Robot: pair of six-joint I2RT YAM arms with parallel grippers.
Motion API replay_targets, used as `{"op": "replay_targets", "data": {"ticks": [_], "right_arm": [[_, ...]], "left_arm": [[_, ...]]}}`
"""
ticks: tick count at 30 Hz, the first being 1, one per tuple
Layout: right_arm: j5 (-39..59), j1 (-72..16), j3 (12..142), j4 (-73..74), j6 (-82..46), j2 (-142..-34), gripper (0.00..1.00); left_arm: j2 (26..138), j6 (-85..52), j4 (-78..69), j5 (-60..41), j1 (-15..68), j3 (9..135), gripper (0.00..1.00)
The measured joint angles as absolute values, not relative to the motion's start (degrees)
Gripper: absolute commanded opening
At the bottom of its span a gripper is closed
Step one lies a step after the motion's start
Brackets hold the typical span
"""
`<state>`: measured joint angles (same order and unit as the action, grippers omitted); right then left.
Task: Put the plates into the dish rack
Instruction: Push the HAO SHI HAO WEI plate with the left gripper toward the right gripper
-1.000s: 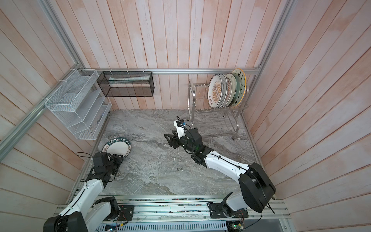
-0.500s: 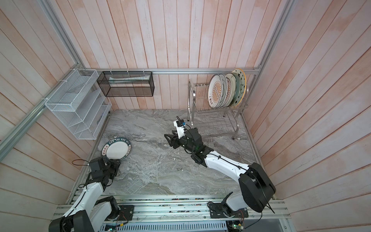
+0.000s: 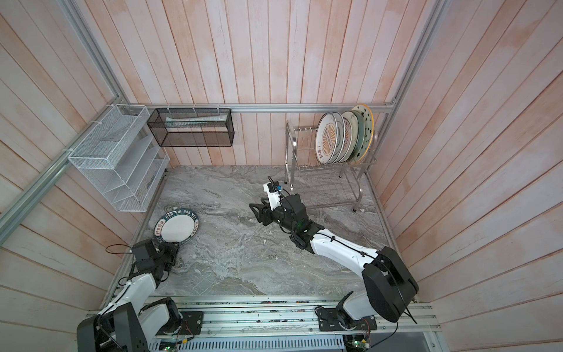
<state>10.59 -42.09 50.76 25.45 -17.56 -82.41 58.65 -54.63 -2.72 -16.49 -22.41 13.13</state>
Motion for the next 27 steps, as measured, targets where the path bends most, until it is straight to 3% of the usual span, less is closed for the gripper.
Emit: {"op": "replay_targets", "data": {"ticks": [13, 27], "right_arm": [[10.59, -42.09, 50.76, 25.43, -17.56, -82.67, 0.58], [10.59, -42.09, 50.72, 25.43, -17.54, -83.26, 0.58]], "left_arm": [[63.81, -54.00, -6.79, -16.97, -23.88, 13.13, 0.35], [67.83, -53.28, -10.66, -17.80, -24.10, 13.61, 0.21]]}}
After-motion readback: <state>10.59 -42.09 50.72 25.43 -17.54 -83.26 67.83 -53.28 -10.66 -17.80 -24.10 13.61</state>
